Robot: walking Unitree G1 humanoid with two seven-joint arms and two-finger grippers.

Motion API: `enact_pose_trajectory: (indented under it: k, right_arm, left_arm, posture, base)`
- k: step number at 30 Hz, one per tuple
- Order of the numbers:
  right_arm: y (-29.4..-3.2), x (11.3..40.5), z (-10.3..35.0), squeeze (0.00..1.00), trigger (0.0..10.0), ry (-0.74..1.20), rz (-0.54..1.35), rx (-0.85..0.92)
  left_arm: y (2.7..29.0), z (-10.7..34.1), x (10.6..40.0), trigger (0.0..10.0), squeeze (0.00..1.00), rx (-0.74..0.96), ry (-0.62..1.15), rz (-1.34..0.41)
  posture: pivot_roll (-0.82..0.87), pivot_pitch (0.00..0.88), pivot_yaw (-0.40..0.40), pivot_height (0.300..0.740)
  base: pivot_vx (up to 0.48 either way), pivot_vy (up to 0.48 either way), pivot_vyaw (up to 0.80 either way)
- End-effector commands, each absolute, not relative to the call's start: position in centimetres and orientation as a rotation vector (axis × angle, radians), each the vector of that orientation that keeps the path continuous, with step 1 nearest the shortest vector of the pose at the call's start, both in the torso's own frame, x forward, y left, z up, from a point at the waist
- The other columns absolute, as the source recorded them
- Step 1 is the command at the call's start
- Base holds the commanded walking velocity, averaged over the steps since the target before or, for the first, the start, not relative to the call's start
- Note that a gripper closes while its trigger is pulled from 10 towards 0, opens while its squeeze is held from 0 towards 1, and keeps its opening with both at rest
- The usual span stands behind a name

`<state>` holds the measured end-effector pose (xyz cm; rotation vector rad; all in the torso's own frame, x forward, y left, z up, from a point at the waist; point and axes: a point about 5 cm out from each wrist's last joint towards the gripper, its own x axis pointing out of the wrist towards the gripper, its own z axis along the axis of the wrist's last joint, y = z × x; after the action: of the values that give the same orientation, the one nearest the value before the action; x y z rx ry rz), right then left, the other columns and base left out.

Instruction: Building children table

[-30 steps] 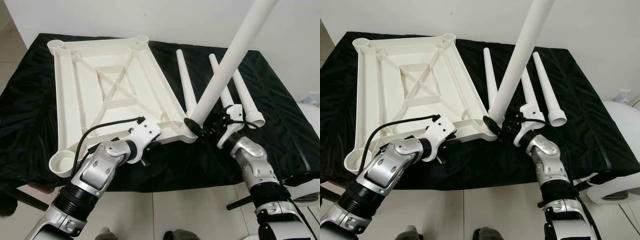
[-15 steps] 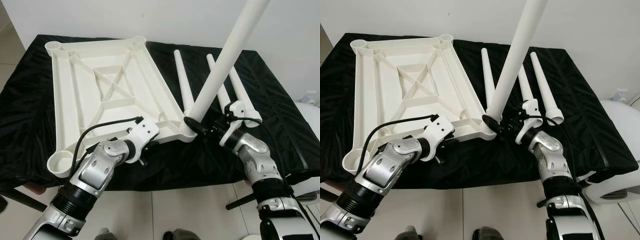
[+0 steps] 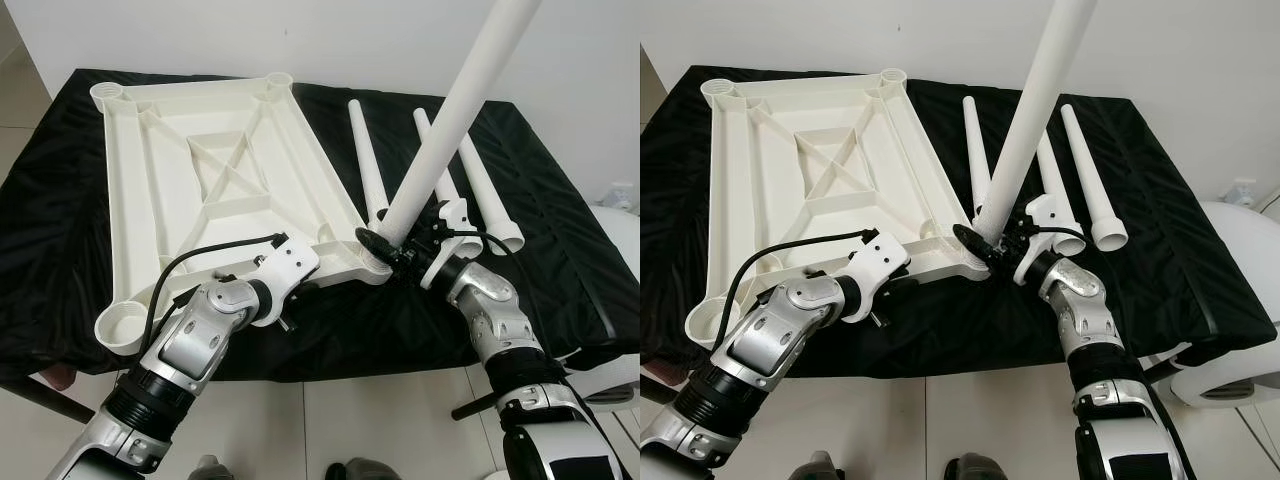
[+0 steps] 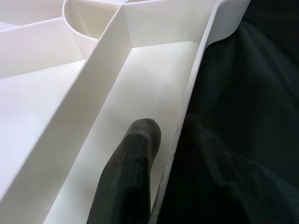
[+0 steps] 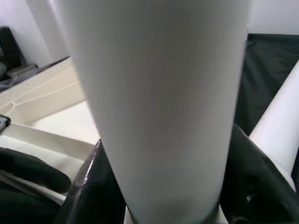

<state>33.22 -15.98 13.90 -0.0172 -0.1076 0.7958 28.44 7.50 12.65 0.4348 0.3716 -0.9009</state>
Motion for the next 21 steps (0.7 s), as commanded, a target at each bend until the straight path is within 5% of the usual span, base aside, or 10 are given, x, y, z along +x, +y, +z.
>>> enact_pose_trajectory:
  k: [1, 2, 11, 12, 13, 21]
  right_arm:
    - [-16.18, 33.30, 13.51, 0.00, 4.5, -0.086, 0.787, -0.023]
    - [-16.22, 33.34, 13.46, 0.00, 10.0, -0.083, 0.783, -0.027]
    - [-16.35, 33.37, 13.33, 0.00, 10.0, -0.080, 0.773, -0.014]
    - [-16.32, 33.28, 13.31, 0.00, 0.0, -0.081, 0.775, -0.003]
    - [-16.06, 33.08, 13.15, 0.00, 10.0, -0.081, 0.759, 0.011]
    - [-15.53, 32.84, 13.06, 0.00, 10.0, -0.090, 0.720, 0.037]
  left_arm:
    - [7.33, 11.22, 27.58, 10.0, 0.00, 0.433, 0.448, -0.943]
    - [7.34, 11.20, 27.54, 10.0, 0.00, 0.432, 0.449, -0.944]
    - [7.43, 11.12, 27.46, 10.0, 0.00, 0.429, 0.454, -0.941]
    - [7.46, 11.11, 27.45, 10.0, 0.00, 0.428, 0.455, -0.939]
    - [7.49, 11.11, 27.44, 10.0, 0.00, 0.425, 0.456, -0.937]
    - [7.47, 11.12, 27.42, 10.0, 0.00, 0.424, 0.455, -0.936]
  posture:
    - [0.00, 0.040, -0.059, 0.740]
    - [0.00, 0.043, -0.060, 0.740]
    - [0.00, 0.051, -0.062, 0.740]
    - [0.00, 0.054, -0.063, 0.740]
    - [0.00, 0.058, -0.064, 0.740]
    - [0.00, 0.061, -0.066, 0.740]
  base:
    - [0.000, 0.000, 0.00]
    - [0.000, 0.000, 0.00]
    - [0.000, 0.000, 0.00]
    - [0.000, 0.000, 0.00]
    - [0.000, 0.000, 0.00]
    - [0.000, 0.000, 0.00]
